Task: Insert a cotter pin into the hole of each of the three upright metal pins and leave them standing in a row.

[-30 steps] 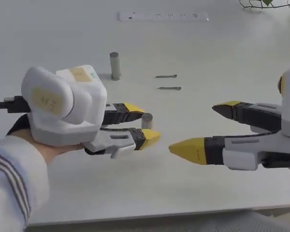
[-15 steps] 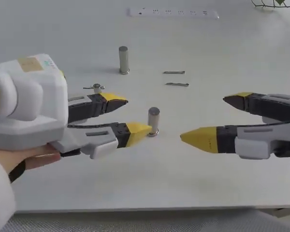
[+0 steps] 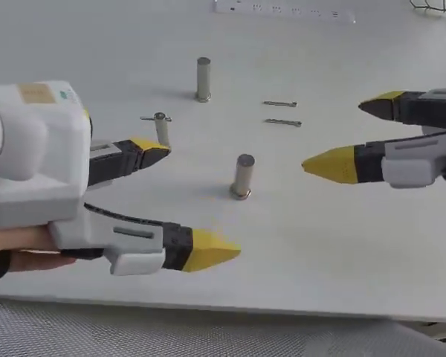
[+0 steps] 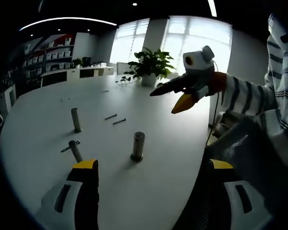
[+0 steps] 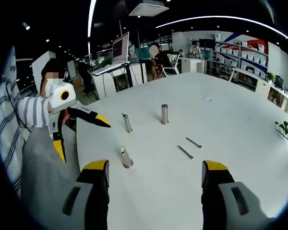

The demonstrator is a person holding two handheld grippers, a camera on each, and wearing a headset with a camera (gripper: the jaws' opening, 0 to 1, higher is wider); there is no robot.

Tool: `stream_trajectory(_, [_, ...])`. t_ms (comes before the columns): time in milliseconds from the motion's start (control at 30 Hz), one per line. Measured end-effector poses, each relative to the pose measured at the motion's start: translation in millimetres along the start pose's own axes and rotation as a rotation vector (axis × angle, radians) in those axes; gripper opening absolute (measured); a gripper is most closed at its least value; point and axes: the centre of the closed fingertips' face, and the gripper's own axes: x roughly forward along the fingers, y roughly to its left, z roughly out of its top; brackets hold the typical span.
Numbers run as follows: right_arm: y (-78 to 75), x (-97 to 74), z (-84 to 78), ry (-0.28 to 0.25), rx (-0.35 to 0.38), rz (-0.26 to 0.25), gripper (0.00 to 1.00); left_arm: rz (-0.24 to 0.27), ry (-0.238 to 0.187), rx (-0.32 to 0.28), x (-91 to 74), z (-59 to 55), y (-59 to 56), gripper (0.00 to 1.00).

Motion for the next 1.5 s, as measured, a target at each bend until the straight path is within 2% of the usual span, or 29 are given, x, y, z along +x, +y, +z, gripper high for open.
stream_trajectory(33, [-3.0,0.6,0.8,0.006,-0.012,-0.002,0.75,0.005,0.009,-0.003,0.6,-2.7,-0.1,0.99])
stream_trajectory(233, [-21.8,13.4,5.3,0.04,-0.07,0.003,0.69,0.012,0.019,-0.016,0.7,-8.0,-3.8,0.99])
stream_trajectory(400, [-36.2,28.9,5.5,0.113,-0.182,0.017,0.59,0.01,0.014,-0.022,4.0,-6.6,-11.6,0.99])
stream_trajectory(533, [-47.0,43.1,4.0,0.165,-0.266,0.026,0.35,0.009,0.032,-0.028,6.8,-10.8,-15.8,0.99])
stream_trajectory(633, [-50.3,54.8,1.6,0.192,-0.288,0.052,0.3,0.016,0.038,-0.034,8.2,-14.1,-18.8,0.99])
stream_trajectory(667, [-50.9,58.1,0.6,0.199,-0.298,0.06,0.29,0.014,0.035,-0.044,8.4,-13.7,-20.6,0.99])
stream_trajectory(767, [-55.9,67.6,-9.1,0.266,-0.362,0.081,0.23,0.019,0.011,-0.063,9.6,-9.5,-24.1,0.99])
stream_trajectory(867, [-59.8,76.0,-13.0,0.282,-0.366,0.095,0.17,0.033,-0.009,-0.099,9.1,-5.3,-23.0,0.99])
stream_trajectory(900, [-56.7,75.6,-12.6,0.284,-0.367,0.1,0.15,0.048,-0.021,-0.102,8.1,-2.6,-20.7,0.99])
stream_trajectory(933, [-52.7,75.4,-13.6,0.294,-0.375,0.111,0.14,0.056,-0.027,-0.102,7.5,-1.5,-19.7,0.99])
stream_trajectory(1133, [-59.6,87.3,-24.2,0.36,-0.422,0.148,0.13,0.044,-0.018,-0.11,7.5,-2.6,-23.8,0.99])
stream_trajectory(1300, [-52.3,90.5,-23.9,0.376,-0.434,0.163,0.1,0.058,-0.009,-0.106,9.5,-3.4,-21.8,0.99])
stream_trajectory(1400, [-56.2,90.9,-32.4,0.44,-0.468,0.154,0.09,0.067,-0.004,-0.096,9.5,-4.2,-20.4,0.99])
stream_trajectory(1500, [-59.4,94.0,-36.6,0.458,-0.475,0.161,0.09,0.081,0.006,-0.091,9.1,-6.9,-18.2,0.99])
